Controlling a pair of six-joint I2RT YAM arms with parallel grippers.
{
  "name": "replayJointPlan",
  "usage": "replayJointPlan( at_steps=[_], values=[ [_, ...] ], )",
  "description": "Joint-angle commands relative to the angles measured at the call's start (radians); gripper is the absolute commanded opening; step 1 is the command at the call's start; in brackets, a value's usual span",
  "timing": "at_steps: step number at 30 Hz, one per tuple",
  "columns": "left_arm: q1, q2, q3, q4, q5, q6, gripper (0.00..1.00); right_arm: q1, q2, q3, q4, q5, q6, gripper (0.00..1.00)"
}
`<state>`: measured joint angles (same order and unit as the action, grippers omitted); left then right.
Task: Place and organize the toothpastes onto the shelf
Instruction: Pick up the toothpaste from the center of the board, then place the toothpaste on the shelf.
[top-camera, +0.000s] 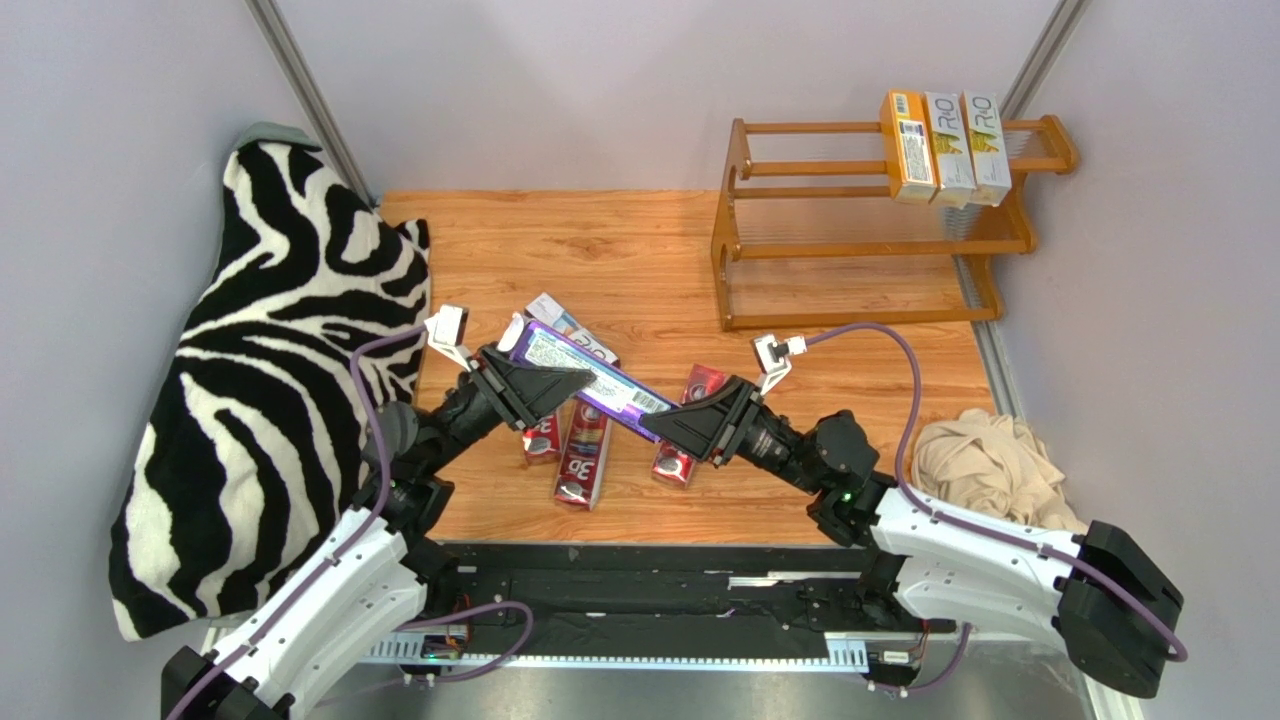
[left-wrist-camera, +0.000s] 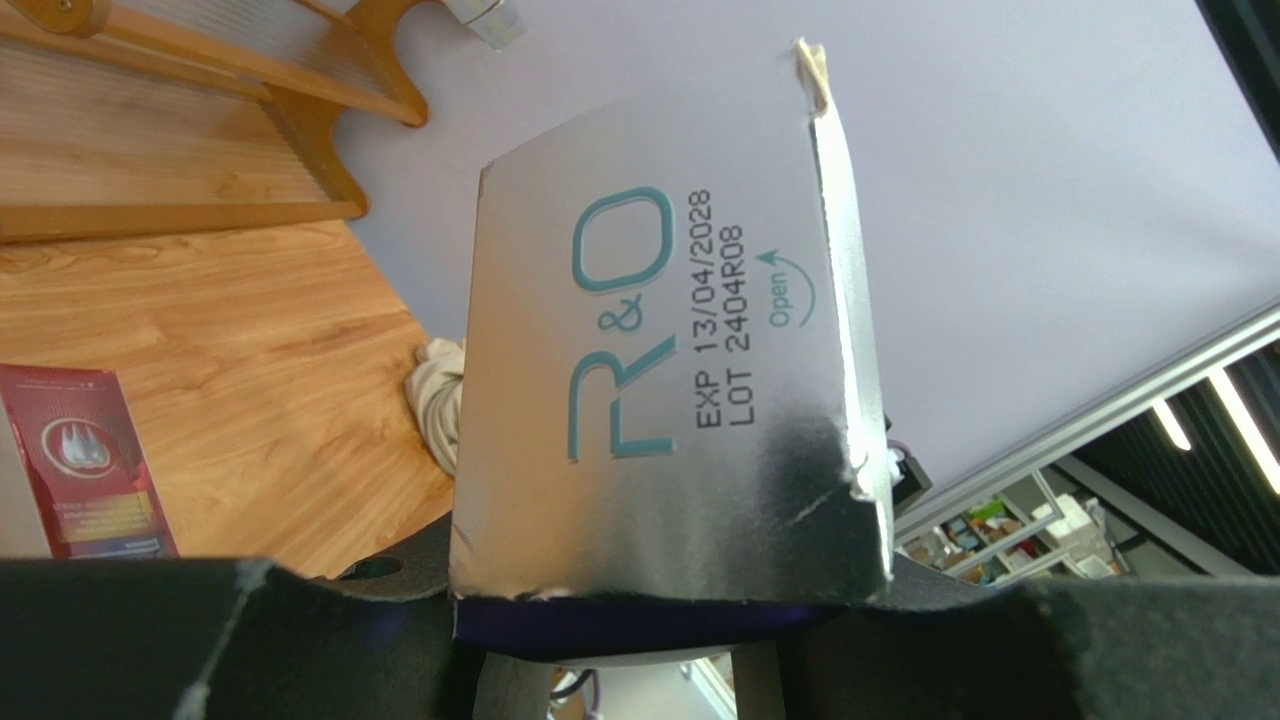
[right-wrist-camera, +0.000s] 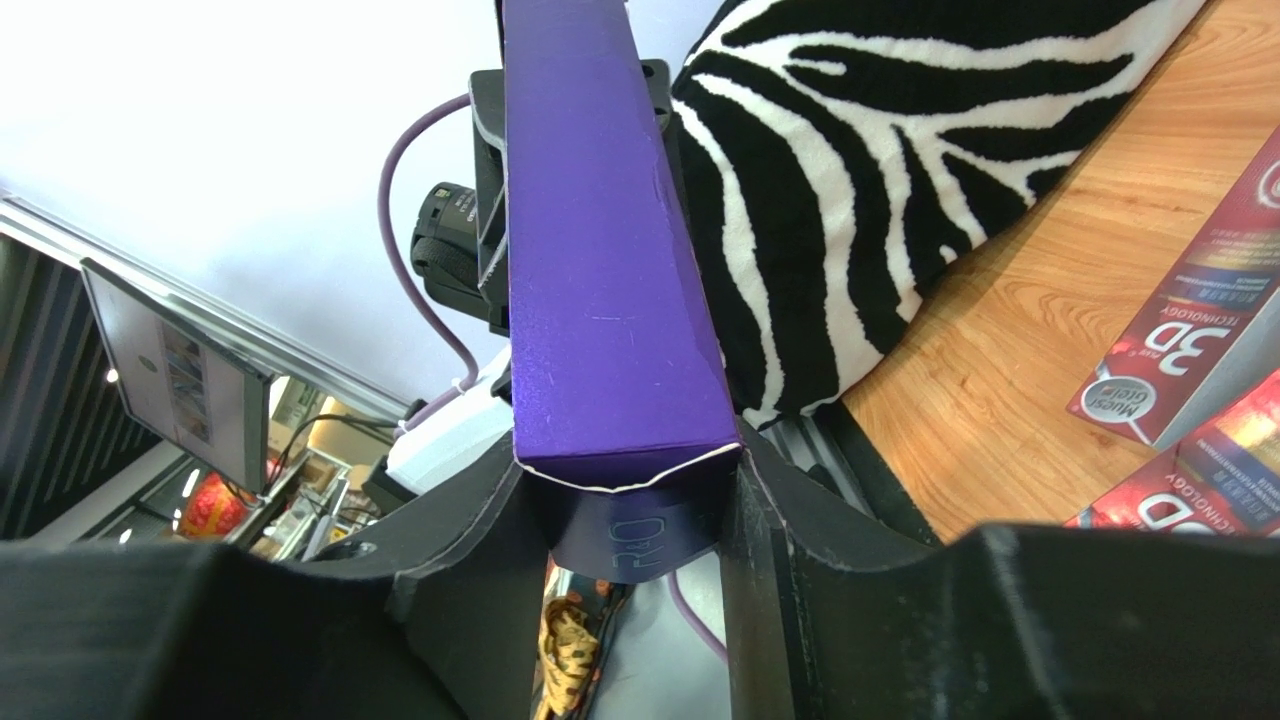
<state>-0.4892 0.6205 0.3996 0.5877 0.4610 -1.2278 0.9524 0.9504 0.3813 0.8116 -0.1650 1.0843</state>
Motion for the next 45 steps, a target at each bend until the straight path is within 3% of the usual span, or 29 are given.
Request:
replayJointPlan(
  at_steps=[1, 6, 9, 16, 19, 23, 29, 35, 40, 45],
  values=[
    [0.003, -0.016, 0.007, 0.046, -0.021, 0.008, 0.54, 0.002, -0.05, 0.018, 0.031, 0.033, -0.004, 0.35],
    [0.003, -0.018, -0.007, -0.011, -0.005, 0.024, 0.82, 0.002, -0.108, -0.018, -0.014, 0.077, 0.002, 0.32],
    [0.005, -0.018, -0.01, -0.075, 0.004, 0.054, 0.87, 0.002, -0.136, -0.036, -0.043, 0.102, 0.003, 0.31],
    [0.003, -0.109, -0.059, -0.293, 0.001, 0.165, 0.89, 0.002, -0.235, -0.055, -0.19, 0.16, -0.018, 0.3],
    [0.003, -0.183, -0.035, -0.504, -0.051, 0.264, 0.89, 0.0, -0.288, -0.081, -0.264, 0.221, -0.018, 0.3],
    [0.003, -0.255, 0.065, -0.901, -0.227, 0.465, 0.89, -0.001, -0.409, -0.117, -0.391, 0.297, -0.012, 0.29],
    [0.003, -0.251, 0.202, -1.189, -0.491, 0.556, 0.89, -0.015, -0.532, -0.15, -0.571, 0.407, 0.028, 0.29],
    [0.003, -0.156, 0.188, -1.129, -0.406, 0.547, 0.89, -0.113, -0.513, -0.128, -0.683, 0.355, 0.1, 0.29],
    [0.003, -0.104, 0.165, -1.08, -0.366, 0.544, 0.88, -0.321, -0.42, -0.16, -0.528, 0.101, 0.146, 0.29],
    [0.003, -0.096, 0.163, -1.082, -0.358, 0.553, 0.88, -0.469, -0.388, -0.127, -0.489, -0.03, 0.135, 0.29]
  ],
)
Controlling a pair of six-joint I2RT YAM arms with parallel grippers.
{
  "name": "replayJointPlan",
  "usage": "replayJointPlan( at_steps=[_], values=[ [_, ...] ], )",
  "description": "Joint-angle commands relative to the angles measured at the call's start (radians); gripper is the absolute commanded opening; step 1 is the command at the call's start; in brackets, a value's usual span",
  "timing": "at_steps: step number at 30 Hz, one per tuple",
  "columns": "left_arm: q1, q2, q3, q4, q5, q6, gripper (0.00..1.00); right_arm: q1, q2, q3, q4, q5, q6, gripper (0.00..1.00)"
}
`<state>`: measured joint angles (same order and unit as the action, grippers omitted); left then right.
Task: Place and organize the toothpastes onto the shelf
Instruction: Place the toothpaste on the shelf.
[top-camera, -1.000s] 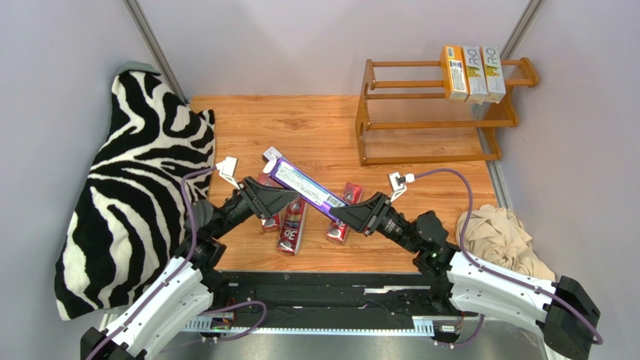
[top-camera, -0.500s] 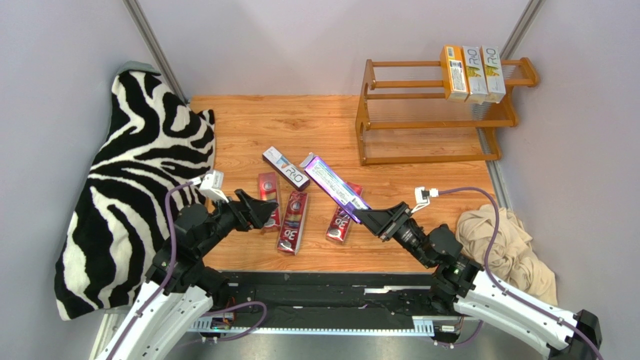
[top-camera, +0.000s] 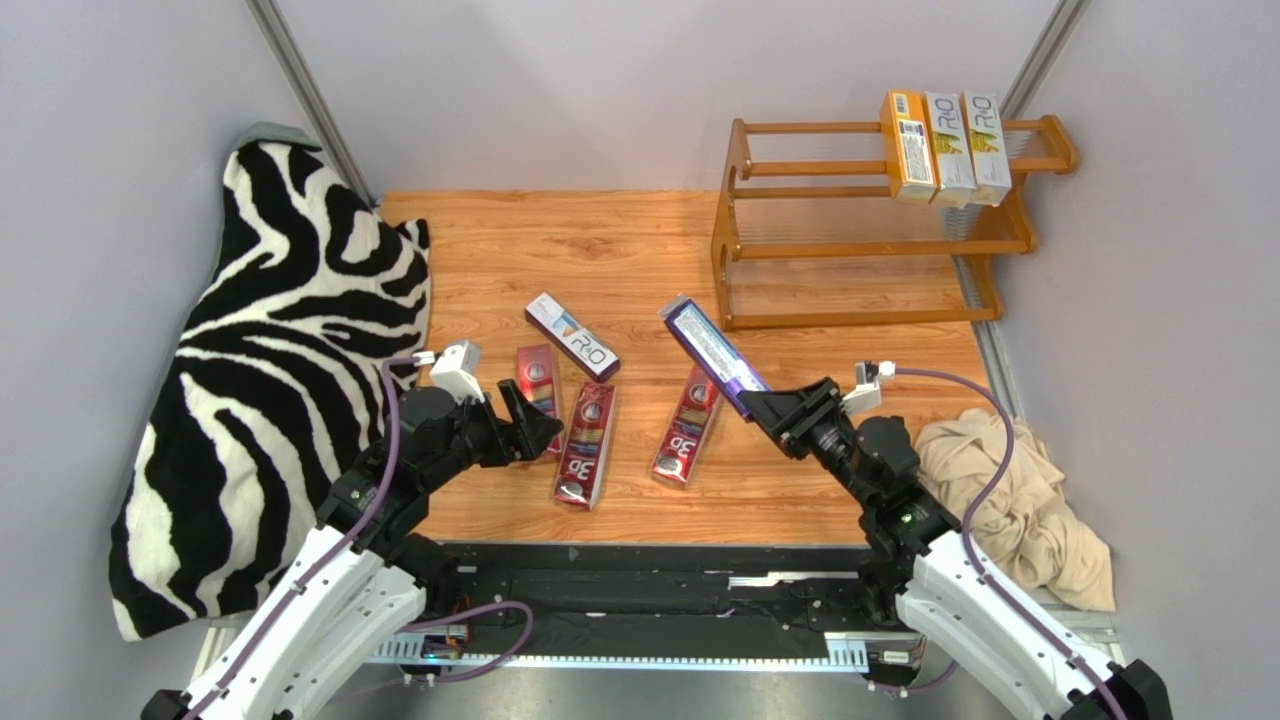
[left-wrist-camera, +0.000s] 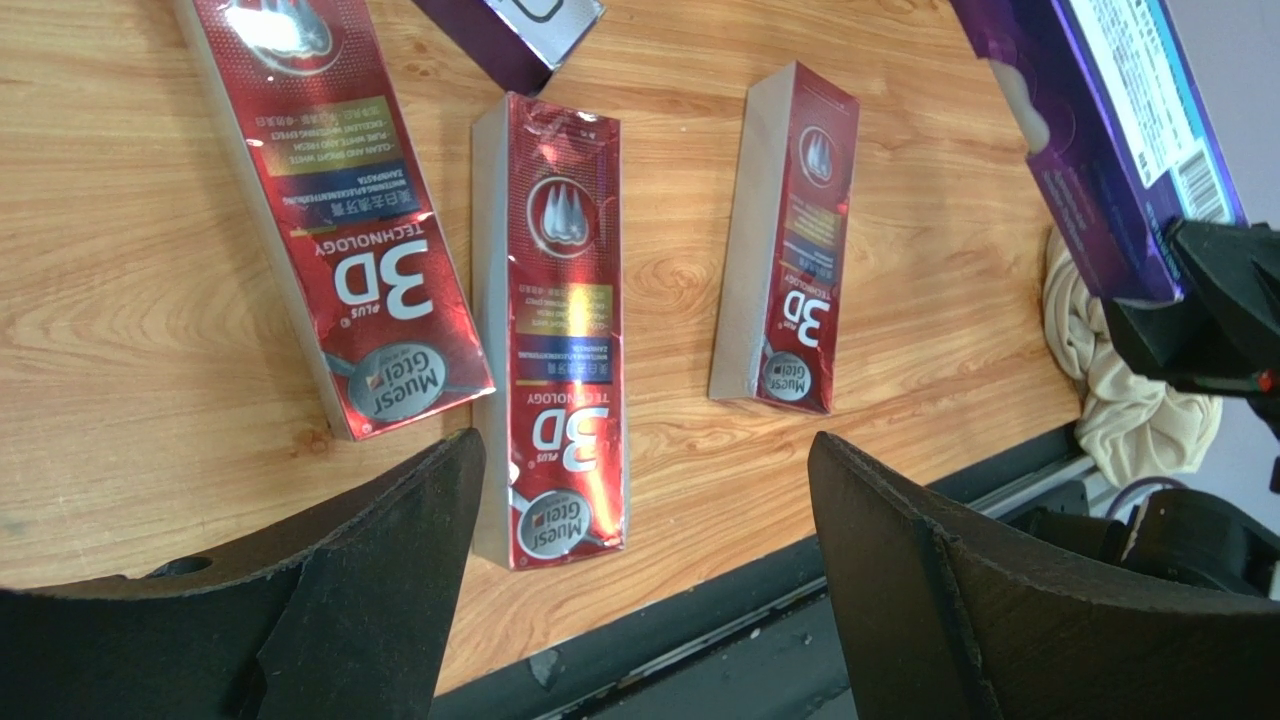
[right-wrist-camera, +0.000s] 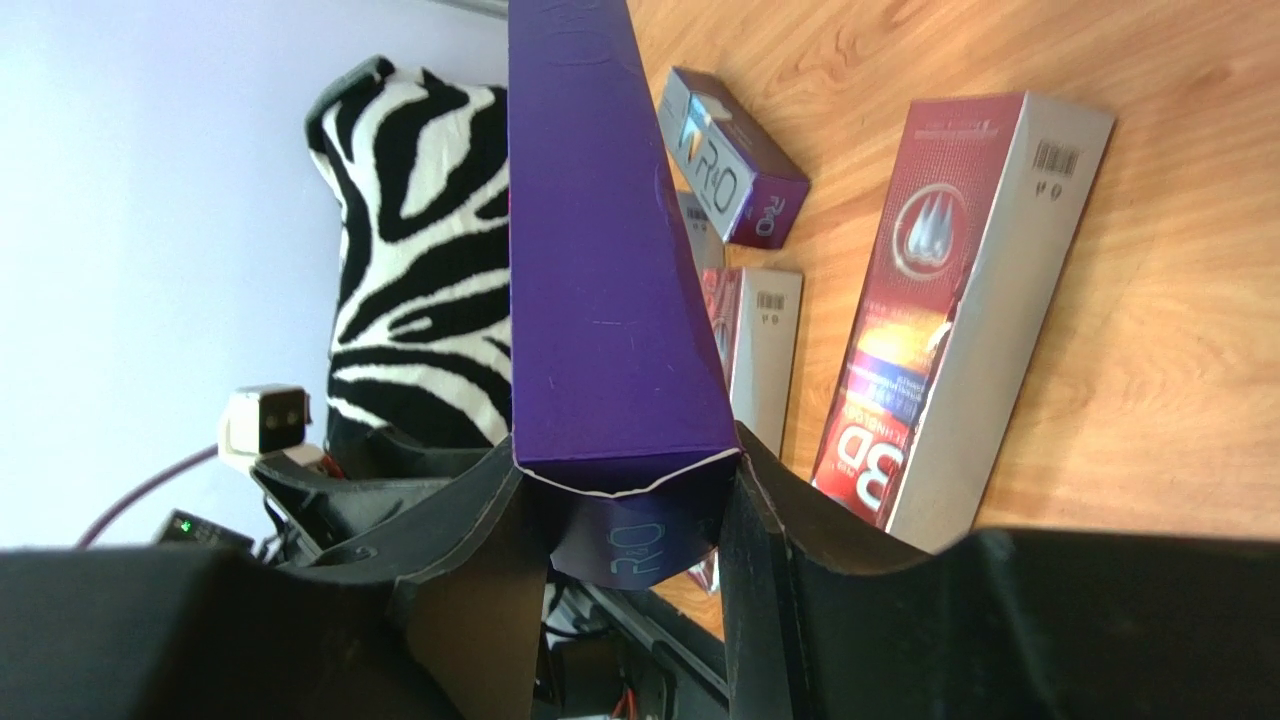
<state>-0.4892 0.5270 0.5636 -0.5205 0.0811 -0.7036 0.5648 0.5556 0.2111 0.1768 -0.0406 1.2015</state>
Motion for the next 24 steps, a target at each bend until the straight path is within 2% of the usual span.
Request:
replayJointPlan(
  at_steps=[1, 6, 10, 15, 24],
  values=[
    [0.003, -0.004, -0.001, 0.025, 0.025, 0.03, 0.88, -0.132, 0.013, 0.048, 0.154, -0.197, 0.018, 0.29],
    [0.003, -0.004, -0.016, 0.036, 0.017, 0.038, 0.88, -0.278, 0.096, 0.089, 0.173, -0.323, 0.026, 0.29],
    [0.003, -0.004, -0.022, 0.043, 0.022, 0.042, 0.88, -0.419, 0.165, 0.1, 0.266, -0.441, 0.047, 0.29],
    [0.003, -0.001, -0.025, 0.051, 0.025, 0.05, 0.88, -0.512, 0.234, 0.152, 0.285, -0.533, 0.021, 0.29],
    [0.003, 0.007, -0.037, 0.053, 0.02, 0.065, 0.88, -0.697, 0.36, 0.2, 0.362, -0.611, 0.035, 0.29]
  ],
)
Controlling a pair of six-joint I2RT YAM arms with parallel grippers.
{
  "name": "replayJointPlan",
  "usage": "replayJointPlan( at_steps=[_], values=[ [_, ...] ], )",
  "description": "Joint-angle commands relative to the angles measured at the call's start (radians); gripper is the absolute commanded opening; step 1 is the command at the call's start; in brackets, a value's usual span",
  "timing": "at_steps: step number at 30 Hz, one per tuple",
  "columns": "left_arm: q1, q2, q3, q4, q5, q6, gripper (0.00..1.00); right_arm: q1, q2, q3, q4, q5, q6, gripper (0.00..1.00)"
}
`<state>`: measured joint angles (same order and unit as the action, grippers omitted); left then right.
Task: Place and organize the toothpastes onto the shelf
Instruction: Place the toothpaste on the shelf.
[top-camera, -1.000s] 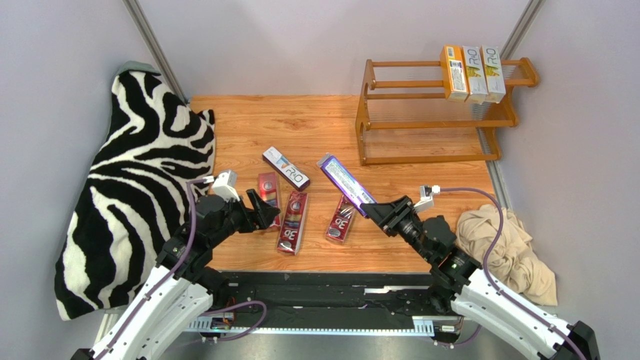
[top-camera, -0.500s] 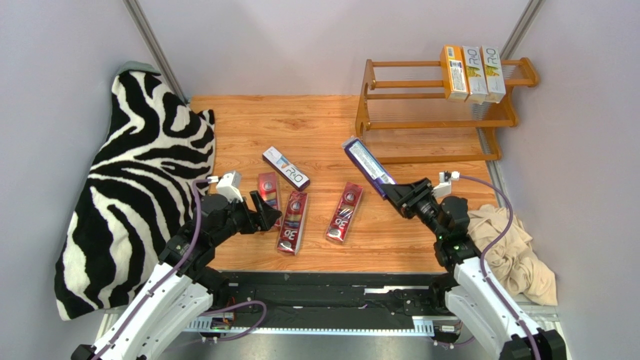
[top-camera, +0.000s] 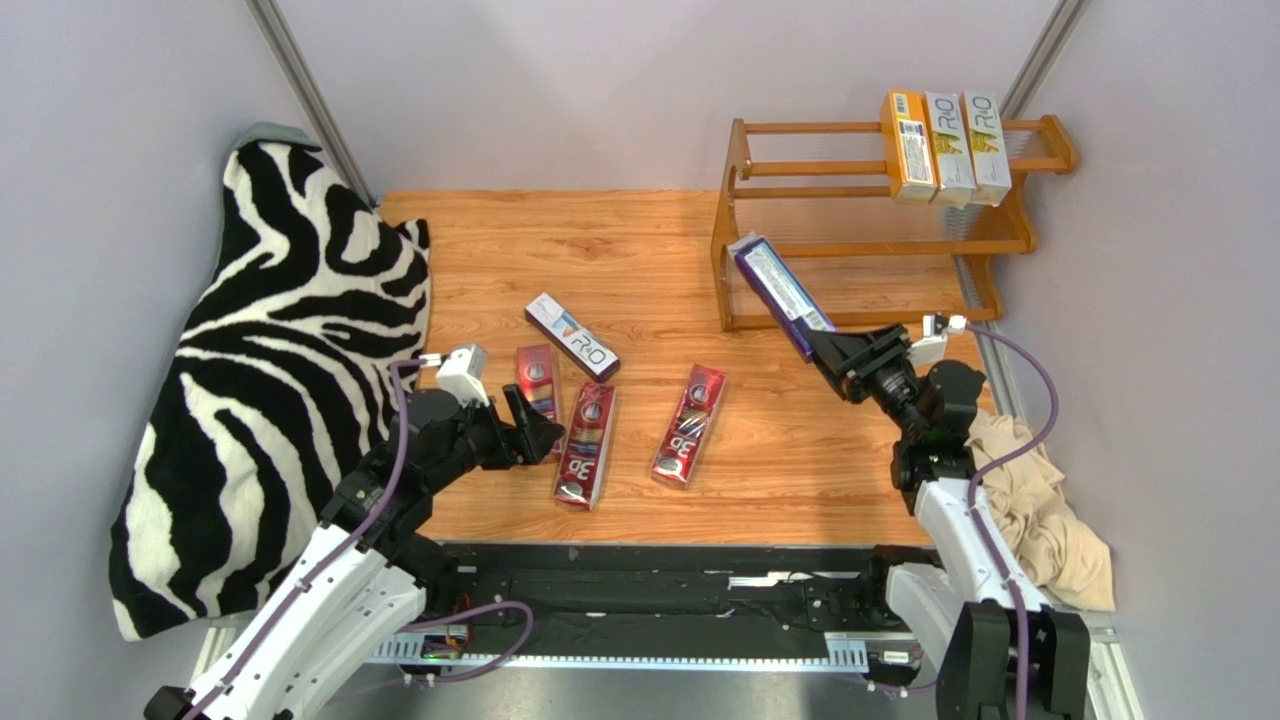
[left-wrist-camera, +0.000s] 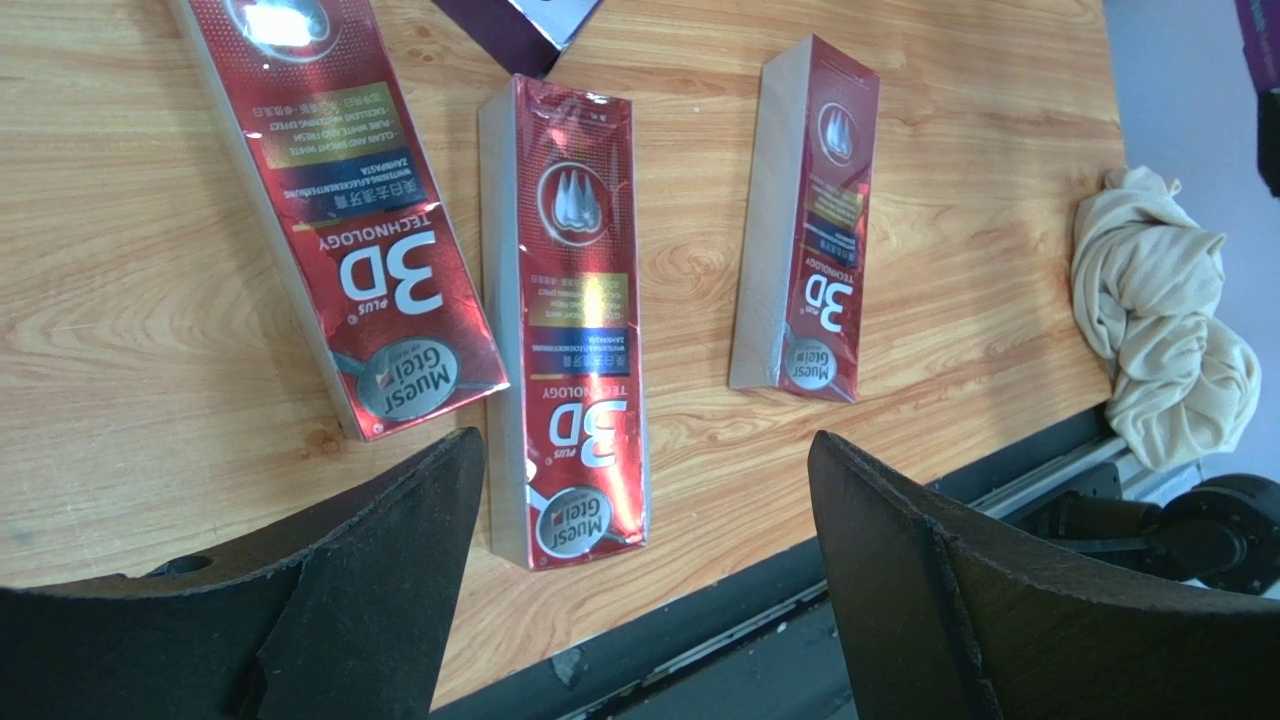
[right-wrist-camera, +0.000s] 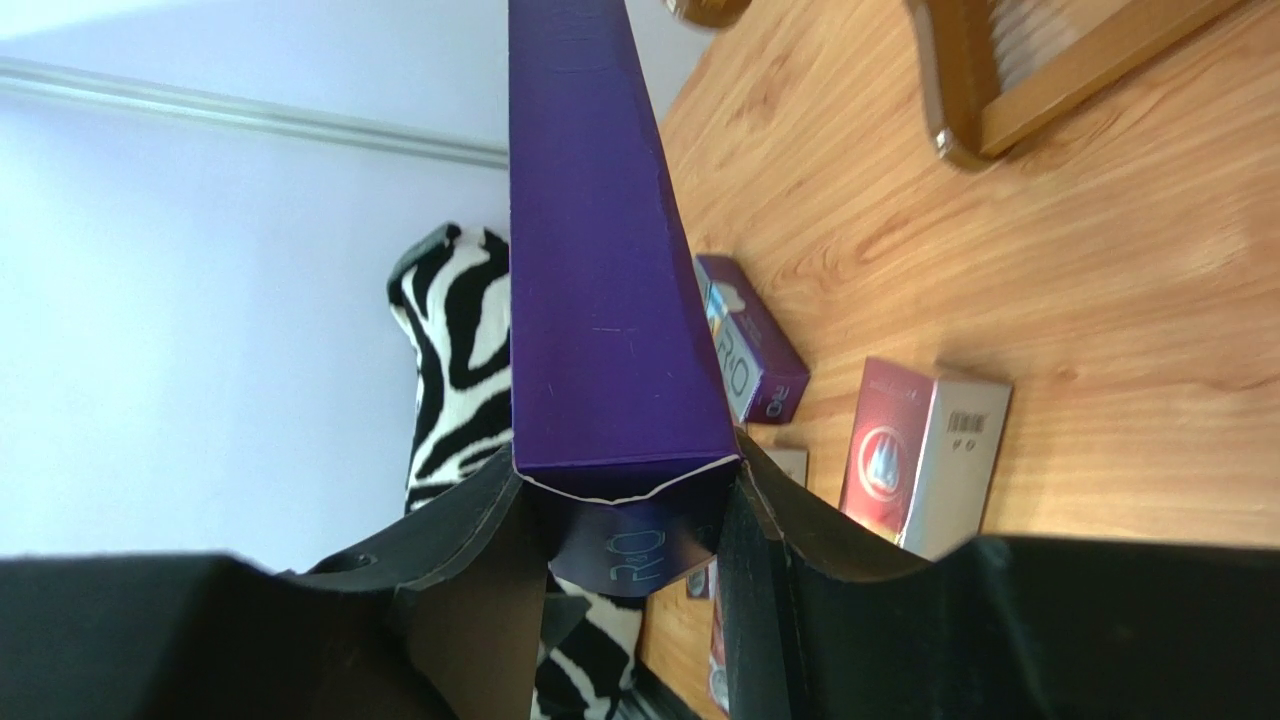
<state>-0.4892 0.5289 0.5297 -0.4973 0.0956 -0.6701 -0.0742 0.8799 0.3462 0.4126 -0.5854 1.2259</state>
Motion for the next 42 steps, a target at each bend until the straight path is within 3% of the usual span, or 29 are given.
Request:
replayJointPlan(
  at_steps=[1, 15, 26, 35, 42],
  values=[
    [0.003, 0.003, -0.004, 0.031, 0.007, 0.032, 0.88, -0.088, 0.048, 0.069, 0.143, -0.074, 0.014, 0.29],
    [0.003, 0.002, -0.023, 0.045, 0.029, 0.041, 0.88, -0.246, 0.395, 0.132, 0.466, -0.091, 0.164, 0.28],
    [0.003, 0.032, -0.027, 0.059, 0.03, 0.049, 0.88, -0.285, 0.548, 0.237, 0.491, -0.01, 0.187, 0.28],
    [0.003, 0.042, -0.056, 0.092, 0.047, 0.044, 0.86, -0.286, 0.72, 0.284, 0.643, 0.056, 0.265, 0.29],
    [0.003, 0.04, -0.062, 0.098, 0.069, 0.043, 0.85, -0.285, 0.771, 0.318, 0.608, 0.085, 0.254, 0.31]
  ],
)
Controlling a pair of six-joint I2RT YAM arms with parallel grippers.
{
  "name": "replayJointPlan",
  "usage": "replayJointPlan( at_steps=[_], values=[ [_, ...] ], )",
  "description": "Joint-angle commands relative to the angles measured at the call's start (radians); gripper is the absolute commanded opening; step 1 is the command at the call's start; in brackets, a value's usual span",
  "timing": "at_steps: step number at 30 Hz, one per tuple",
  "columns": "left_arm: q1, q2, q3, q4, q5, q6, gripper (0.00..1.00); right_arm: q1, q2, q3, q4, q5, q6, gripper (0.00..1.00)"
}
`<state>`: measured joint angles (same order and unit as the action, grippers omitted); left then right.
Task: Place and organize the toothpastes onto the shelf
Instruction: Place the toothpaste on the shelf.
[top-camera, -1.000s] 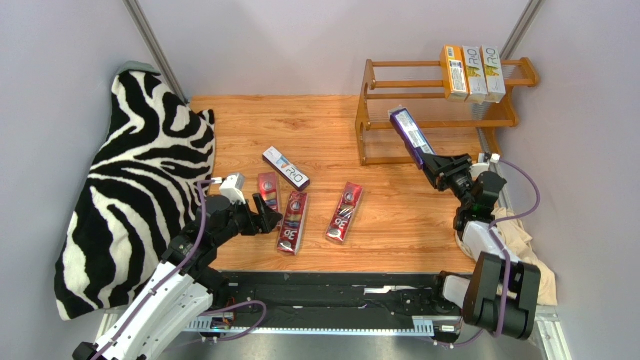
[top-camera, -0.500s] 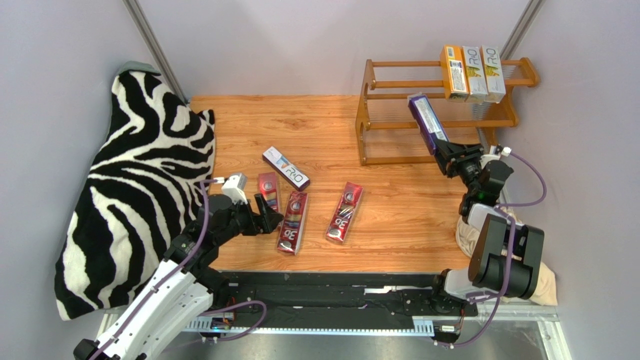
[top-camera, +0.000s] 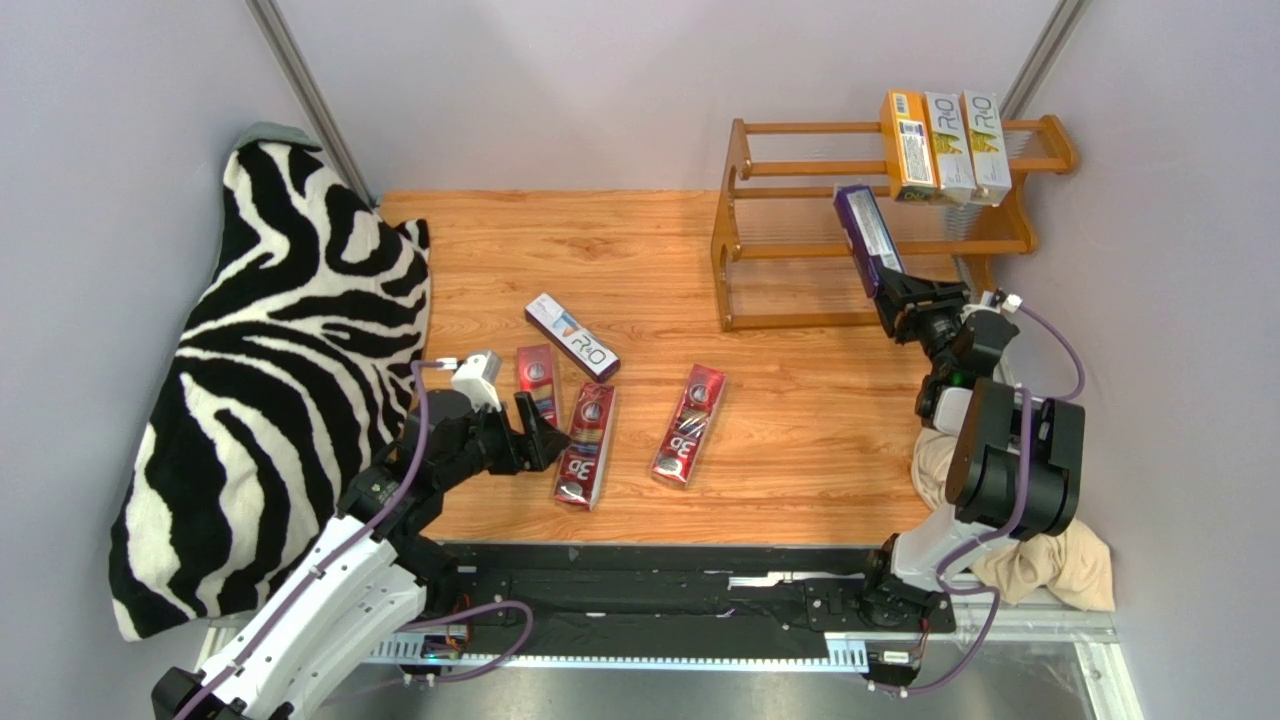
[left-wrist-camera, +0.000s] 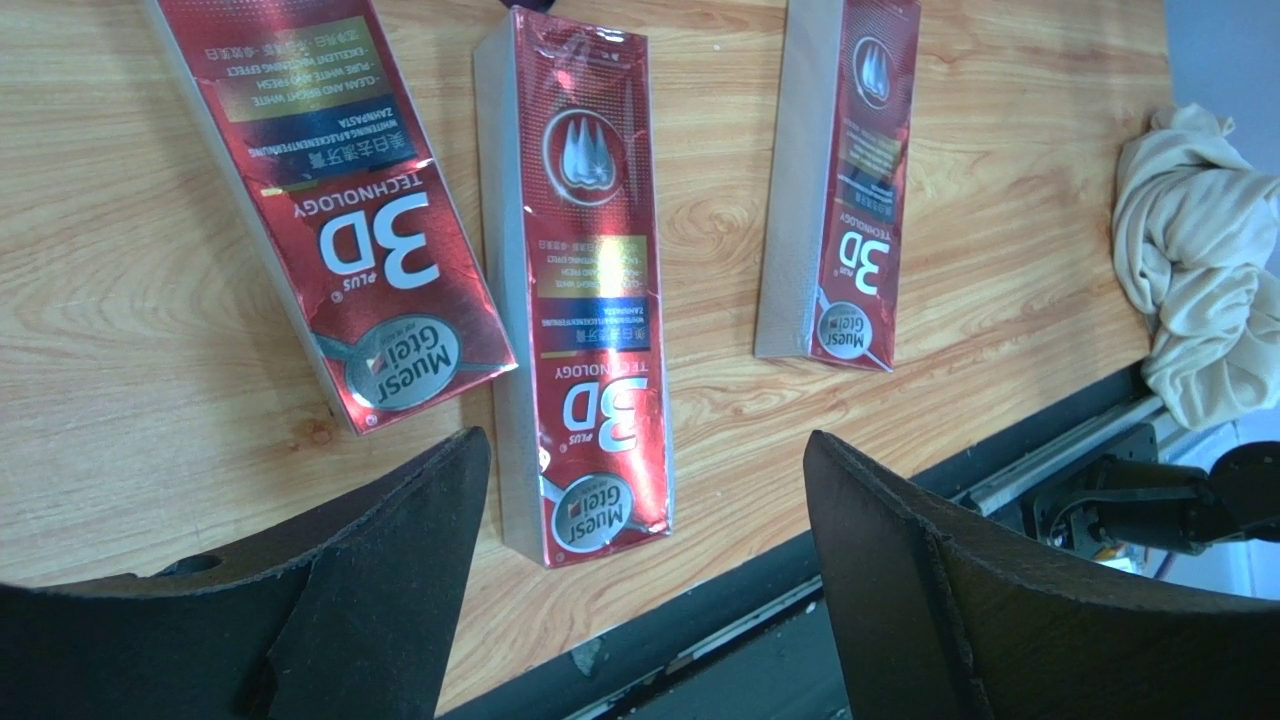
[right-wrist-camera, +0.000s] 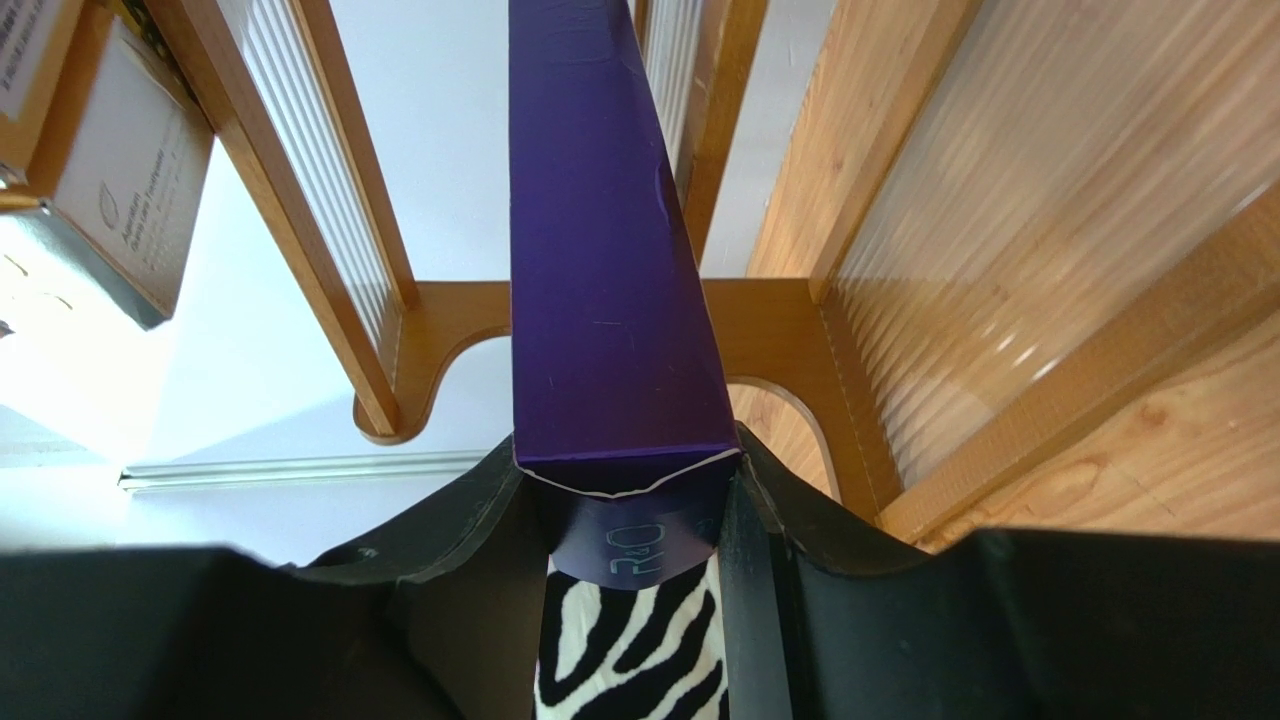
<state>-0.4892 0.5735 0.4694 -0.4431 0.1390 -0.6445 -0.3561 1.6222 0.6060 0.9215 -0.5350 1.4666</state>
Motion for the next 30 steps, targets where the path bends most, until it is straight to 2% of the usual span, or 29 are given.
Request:
replayJointPlan(
  at_steps=[1, 11, 18, 20, 22, 25, 30],
  values=[
    [0.003, -0.006, -0.003, 0.047, 0.027, 0.017, 0.85, -0.003, 0.034, 0.064, 0.1, 0.033, 0.011, 0.31],
    [0.003, -0.003, -0.017, 0.055, 0.03, 0.017, 0.84, 0.008, 0.085, 0.159, 0.04, 0.067, 0.001, 0.33],
    [0.003, -0.003, -0.025, 0.06, 0.036, 0.016, 0.84, 0.028, 0.094, 0.244, -0.093, 0.067, -0.051, 0.38],
    [0.003, -0.003, -0.025, 0.06, 0.034, 0.016, 0.84, 0.032, 0.082, 0.238, -0.137, 0.09, -0.066, 0.41],
    [0.003, -0.003, -0.026, 0.058, 0.037, 0.016, 0.84, 0.034, 0.064, 0.224, -0.157, 0.113, -0.081, 0.53],
    [0.003, -0.003, -0.028, 0.06, 0.037, 0.016, 0.84, 0.036, 0.048, 0.21, -0.158, 0.122, -0.094, 0.6],
    [0.003, -0.003, -0.029, 0.06, 0.04, 0.016, 0.83, 0.042, 0.022, 0.183, -0.136, 0.138, -0.123, 0.68]
  ],
)
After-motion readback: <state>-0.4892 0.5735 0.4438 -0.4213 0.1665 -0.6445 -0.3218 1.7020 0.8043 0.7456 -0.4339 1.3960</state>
